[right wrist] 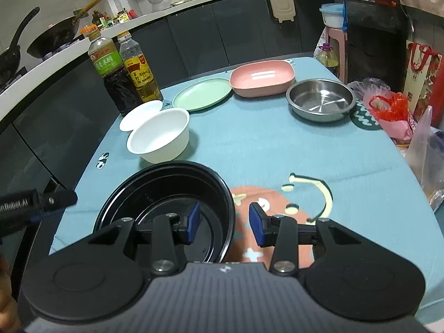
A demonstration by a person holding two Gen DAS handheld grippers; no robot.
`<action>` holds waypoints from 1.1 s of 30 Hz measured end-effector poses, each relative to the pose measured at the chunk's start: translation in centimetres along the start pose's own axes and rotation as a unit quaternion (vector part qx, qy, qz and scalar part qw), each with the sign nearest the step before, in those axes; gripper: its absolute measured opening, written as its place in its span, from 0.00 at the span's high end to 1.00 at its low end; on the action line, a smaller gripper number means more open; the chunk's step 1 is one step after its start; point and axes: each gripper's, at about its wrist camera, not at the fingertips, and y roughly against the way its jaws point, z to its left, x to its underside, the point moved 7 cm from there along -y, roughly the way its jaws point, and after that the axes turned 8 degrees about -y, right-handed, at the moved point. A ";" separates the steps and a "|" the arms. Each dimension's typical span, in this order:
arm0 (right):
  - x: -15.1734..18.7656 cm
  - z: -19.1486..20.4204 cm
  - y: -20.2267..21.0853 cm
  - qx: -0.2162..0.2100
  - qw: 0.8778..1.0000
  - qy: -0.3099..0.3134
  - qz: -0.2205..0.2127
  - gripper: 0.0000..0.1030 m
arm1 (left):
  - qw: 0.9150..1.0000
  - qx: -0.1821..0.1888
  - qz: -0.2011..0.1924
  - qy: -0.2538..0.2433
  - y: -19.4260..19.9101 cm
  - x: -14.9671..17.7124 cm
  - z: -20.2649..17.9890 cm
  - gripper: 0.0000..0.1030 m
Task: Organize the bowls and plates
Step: 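Lift the black bowl with both tools and lower it near the table edge, then open both tools and move them to the large white bowl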
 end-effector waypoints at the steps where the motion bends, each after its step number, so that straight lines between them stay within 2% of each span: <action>1: -0.2 0.0 -0.1 0.001 1.000 0.002 0.000 0.79 | 1.000 -0.003 -0.003 -0.003 -0.2 -0.3 -0.1 0.69; 8: -2.0 0.4 -1.3 0.004 1.000 0.015 -0.006 0.79 | 1.000 -0.010 -0.001 -0.016 -2.1 -1.6 -0.6 0.68; 19: -4.9 1.7 -4.3 -0.012 0.999 0.033 0.012 0.79 | 0.999 -0.024 0.006 -0.039 -5.7 -3.8 -1.3 0.68; 29: -8.2 3.2 -8.2 -0.029 0.998 0.050 0.035 0.79 | 0.999 -0.012 0.010 -0.040 -9.7 -6.5 -1.8 0.68; 33: -9.1 3.7 -9.6 -0.038 0.997 0.054 0.041 0.76 | 0.999 -0.001 0.019 -0.027 -11.3 -7.0 -1.7 0.68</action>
